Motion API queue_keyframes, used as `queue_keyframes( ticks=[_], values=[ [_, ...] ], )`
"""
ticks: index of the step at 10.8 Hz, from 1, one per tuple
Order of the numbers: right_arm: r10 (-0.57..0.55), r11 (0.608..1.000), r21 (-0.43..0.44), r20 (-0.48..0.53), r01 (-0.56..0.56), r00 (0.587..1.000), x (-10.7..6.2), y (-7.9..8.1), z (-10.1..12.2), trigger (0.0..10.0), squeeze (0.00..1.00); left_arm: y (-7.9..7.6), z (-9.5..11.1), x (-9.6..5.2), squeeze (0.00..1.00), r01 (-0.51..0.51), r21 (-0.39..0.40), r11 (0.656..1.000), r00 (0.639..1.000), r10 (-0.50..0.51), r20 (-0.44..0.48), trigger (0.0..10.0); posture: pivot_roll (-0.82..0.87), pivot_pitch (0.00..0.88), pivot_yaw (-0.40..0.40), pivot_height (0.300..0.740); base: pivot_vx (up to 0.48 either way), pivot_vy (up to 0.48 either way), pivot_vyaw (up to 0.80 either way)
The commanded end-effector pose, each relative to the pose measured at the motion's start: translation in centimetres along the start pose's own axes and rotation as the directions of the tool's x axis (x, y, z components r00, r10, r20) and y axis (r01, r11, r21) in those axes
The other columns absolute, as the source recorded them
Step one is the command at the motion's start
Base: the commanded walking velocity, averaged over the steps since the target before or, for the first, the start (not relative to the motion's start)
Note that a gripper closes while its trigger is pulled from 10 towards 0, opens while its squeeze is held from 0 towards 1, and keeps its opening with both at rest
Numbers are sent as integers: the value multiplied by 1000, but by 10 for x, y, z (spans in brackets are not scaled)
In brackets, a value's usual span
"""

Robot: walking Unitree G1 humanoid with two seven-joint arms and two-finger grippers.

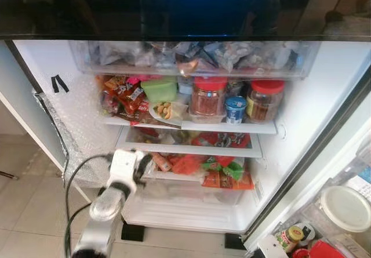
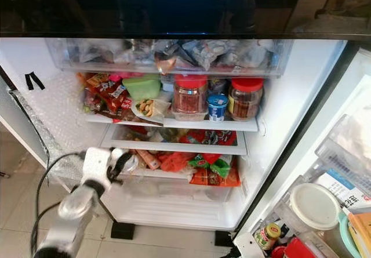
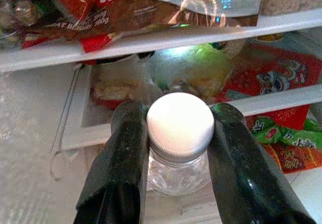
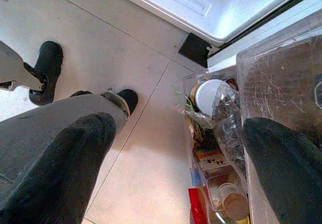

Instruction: Restocking fridge

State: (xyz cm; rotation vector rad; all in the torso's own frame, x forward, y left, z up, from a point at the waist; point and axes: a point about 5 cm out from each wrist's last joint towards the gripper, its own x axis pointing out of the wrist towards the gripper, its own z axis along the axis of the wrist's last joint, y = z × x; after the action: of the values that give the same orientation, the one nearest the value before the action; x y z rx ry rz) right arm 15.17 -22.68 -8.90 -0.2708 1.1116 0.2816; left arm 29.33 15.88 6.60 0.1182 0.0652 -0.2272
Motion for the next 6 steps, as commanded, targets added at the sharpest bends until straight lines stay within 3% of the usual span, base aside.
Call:
queue_keyframes(
  ticks=[1, 2, 4, 6],
  values=[
    [-59, 998, -34, 90, 62, 994, -3, -20, 28, 10000, 0, 4, 4, 2, 0, -16, -11, 1000, 1000, 17, 25, 10000, -79, 0, -25, 740, 0, 0, 0],
    [-66, 996, -56, 102, 72, 993, -3, -24, 34, 10000, 0, 9, 6, 4, 0, -51, -31, 998, 998, 52, 37, 10000, -86, 0, -20, 740, 0, 0, 0],
    [-87, 996, 5, 108, 87, 990, -5, -29, 35, 10000, 0, 6, 4, 3, 0, -46, -37, 998, 998, 47, 39, 10000, -70, 0, -42, 740, 0, 0, 0],
    [-74, 997, -4, 96, 74, 993, -5, -29, 34, 10000, 0, 10, 0, 0, 0, -77, -45, 996, 996, 78, 32, 10000, -58, 0, -46, 718, 0, 0, 0]
  ],
)
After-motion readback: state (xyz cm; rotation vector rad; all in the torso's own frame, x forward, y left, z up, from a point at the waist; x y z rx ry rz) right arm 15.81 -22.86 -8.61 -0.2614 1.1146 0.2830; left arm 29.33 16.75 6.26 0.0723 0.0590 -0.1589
